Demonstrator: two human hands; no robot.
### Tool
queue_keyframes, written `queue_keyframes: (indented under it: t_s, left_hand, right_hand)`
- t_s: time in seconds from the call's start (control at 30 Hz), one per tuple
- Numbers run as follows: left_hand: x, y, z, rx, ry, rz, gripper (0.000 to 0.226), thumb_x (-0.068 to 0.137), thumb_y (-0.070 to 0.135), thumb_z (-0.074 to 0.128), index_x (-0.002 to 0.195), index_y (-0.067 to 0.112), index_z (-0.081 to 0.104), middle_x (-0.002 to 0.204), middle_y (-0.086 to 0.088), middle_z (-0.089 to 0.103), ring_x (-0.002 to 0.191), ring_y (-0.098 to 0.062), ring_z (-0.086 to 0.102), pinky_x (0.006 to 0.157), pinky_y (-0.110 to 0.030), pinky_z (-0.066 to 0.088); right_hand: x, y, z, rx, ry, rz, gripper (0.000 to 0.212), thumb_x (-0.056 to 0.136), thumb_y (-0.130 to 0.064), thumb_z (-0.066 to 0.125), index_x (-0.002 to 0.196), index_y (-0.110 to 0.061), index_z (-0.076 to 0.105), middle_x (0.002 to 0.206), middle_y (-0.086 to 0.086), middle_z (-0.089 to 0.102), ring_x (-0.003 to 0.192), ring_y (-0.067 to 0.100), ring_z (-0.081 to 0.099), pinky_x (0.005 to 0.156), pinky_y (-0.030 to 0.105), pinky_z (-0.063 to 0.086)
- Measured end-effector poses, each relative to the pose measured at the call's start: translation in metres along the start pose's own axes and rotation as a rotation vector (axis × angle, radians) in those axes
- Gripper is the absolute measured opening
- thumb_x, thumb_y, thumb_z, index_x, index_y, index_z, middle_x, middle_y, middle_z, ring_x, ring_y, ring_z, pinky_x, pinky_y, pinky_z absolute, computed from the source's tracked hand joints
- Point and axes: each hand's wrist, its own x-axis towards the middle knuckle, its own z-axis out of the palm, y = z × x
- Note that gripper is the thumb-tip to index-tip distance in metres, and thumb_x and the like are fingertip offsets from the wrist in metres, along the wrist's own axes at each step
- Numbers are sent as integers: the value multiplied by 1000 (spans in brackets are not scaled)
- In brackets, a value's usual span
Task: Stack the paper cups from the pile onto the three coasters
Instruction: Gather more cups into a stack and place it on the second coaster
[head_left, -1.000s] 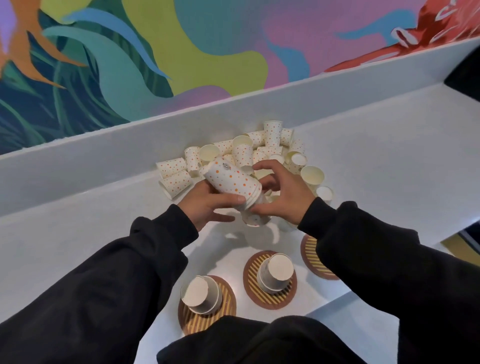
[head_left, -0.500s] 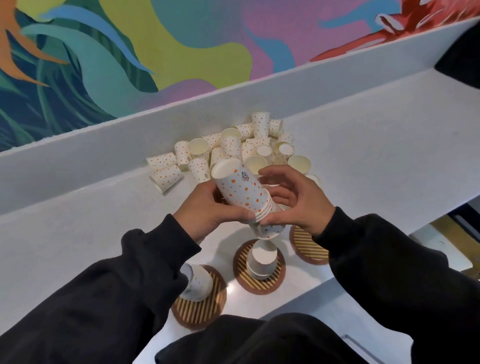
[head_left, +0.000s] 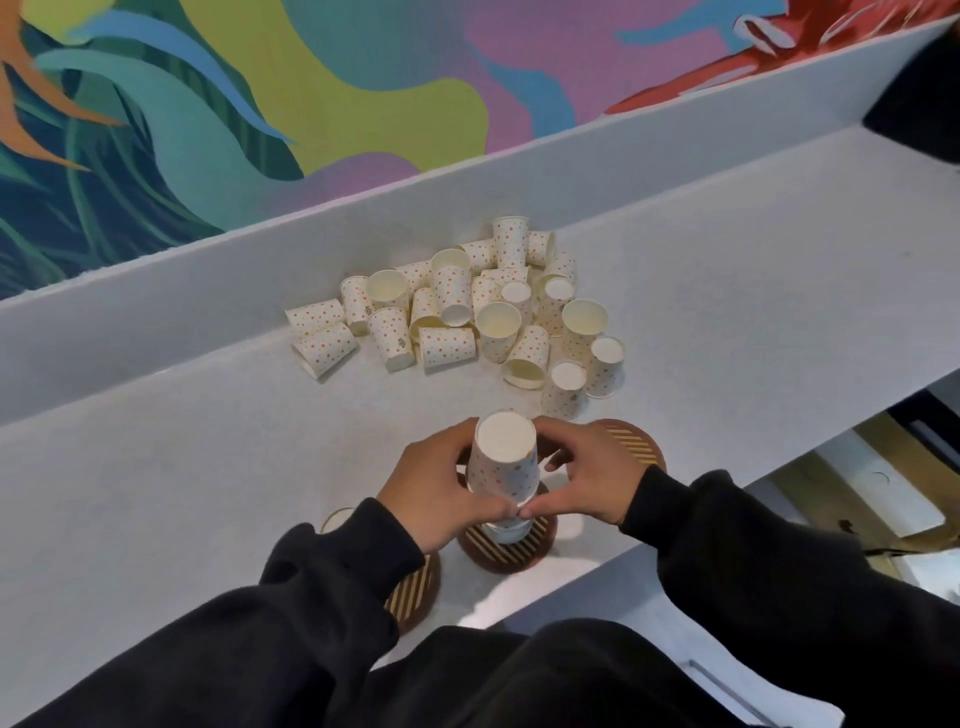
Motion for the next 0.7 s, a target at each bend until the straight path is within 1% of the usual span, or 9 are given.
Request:
queue_keyframes:
  t_s: [0.07, 0.13, 0.2, 0.3, 0.4, 0.57, 0.67, 0.7]
  left_hand:
    - [-1, -12, 13, 18, -3, -16, 72, 61, 36, 93, 123, 51, 59, 117, 23, 68, 110, 3, 61, 91, -26, 55]
    - [-1, -24, 24, 45, -5, -24, 74, 62, 39, 93, 127, 46, 59, 120, 20, 67, 111, -1, 61, 93, -30, 56]
    - [-1, -32, 31, 74, -1, -33, 73, 63, 39, 93, 126, 48, 56, 121, 19, 66, 112, -3, 61, 94, -30, 55]
    - [-1, -37, 38, 123, -13, -44, 73, 66, 38, 92, 123, 53, 49, 124, 16, 63, 114, -7, 59, 99, -32, 51]
    - [0, -41, 43, 154, -24, -55, 74, 69, 36, 92, 122, 53, 44, 127, 14, 62, 117, -10, 57, 101, -30, 48]
    - [3, -50, 51, 143, -36, -116, 78, 71, 38, 91, 136, 41, 49, 133, 12, 60, 121, -11, 56, 105, -33, 47]
    - [4, -54, 54, 122, -24, -126, 77, 69, 38, 92, 132, 44, 48, 131, 14, 61, 117, -9, 56, 102, -28, 46]
    - [4, -54, 56, 122, -22, -132, 77, 68, 37, 93, 129, 46, 47, 129, 14, 61, 115, -8, 55, 99, -26, 44]
  right_hand:
    - [-1, 14, 7, -6, -13, 33, 72, 68, -43, 94, 132, -39, 61, 117, -24, 69, 106, 2, 64, 83, 20, 52]
    - [-2, 26, 15, -8, -17, 57, 69, 69, -40, 93, 131, -38, 63, 115, -26, 69, 105, 1, 64, 82, 19, 50]
    - [-5, 35, 20, -8, -19, 72, 66, 71, -37, 92, 130, -38, 63, 115, -30, 67, 106, -2, 62, 83, 17, 49]
    - [-7, 43, 25, -19, -26, 97, 62, 75, -37, 91, 130, -41, 62, 118, -30, 66, 109, -6, 59, 87, 16, 48]
    - [-8, 48, 27, -37, -38, 122, 58, 78, -37, 89, 129, -41, 62, 116, -30, 64, 108, -10, 57, 85, 13, 47]
    - [-8, 56, 31, -46, -42, 156, 58, 80, -35, 87, 130, -42, 59, 117, -29, 63, 107, -6, 59, 86, 15, 50]
    - [-7, 58, 33, -57, -63, 174, 61, 82, -34, 86, 133, -45, 53, 120, -31, 58, 109, -5, 58, 93, 21, 52]
    - [-6, 58, 35, -60, -73, 179, 64, 82, -33, 86, 134, -46, 51, 121, -32, 57, 110, -6, 57, 94, 20, 51]
